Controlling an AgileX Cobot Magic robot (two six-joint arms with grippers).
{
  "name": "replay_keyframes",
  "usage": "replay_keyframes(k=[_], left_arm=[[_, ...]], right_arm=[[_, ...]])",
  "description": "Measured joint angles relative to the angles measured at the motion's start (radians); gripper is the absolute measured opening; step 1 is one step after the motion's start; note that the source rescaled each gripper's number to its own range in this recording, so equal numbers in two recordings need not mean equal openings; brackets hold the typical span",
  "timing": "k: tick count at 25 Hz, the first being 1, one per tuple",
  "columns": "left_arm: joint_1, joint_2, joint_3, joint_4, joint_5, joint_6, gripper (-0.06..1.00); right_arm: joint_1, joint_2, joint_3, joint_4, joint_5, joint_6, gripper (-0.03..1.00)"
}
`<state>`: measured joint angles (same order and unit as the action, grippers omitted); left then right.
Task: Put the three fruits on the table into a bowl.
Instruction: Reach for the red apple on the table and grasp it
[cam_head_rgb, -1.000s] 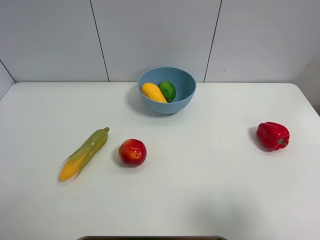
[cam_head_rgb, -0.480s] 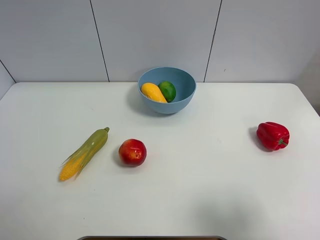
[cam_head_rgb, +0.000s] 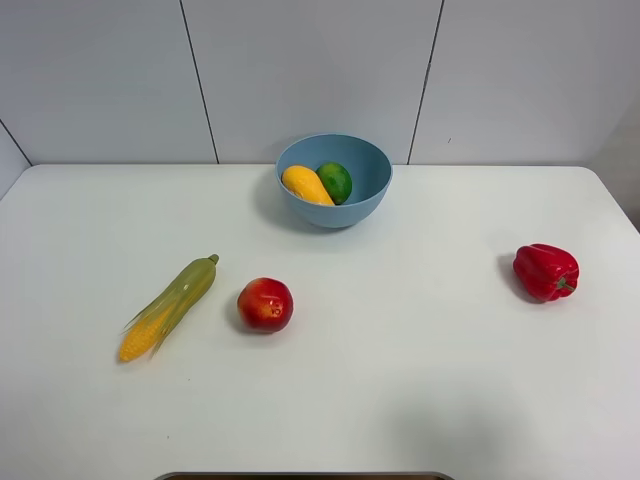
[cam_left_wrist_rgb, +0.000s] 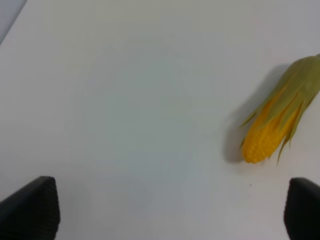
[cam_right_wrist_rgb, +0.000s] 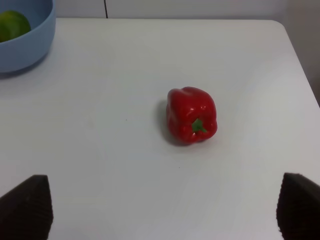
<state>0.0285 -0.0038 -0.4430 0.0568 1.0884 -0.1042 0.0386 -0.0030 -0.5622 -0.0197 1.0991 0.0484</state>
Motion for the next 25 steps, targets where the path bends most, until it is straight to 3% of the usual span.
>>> replay_keyframes(k=[25], left_arm=[[0.000, 0.000, 0.000, 0.013, 0.000, 0.000, 1.00]], right_arm=[[0.000, 0.000, 0.000, 0.000, 0.000, 0.000, 1.00]])
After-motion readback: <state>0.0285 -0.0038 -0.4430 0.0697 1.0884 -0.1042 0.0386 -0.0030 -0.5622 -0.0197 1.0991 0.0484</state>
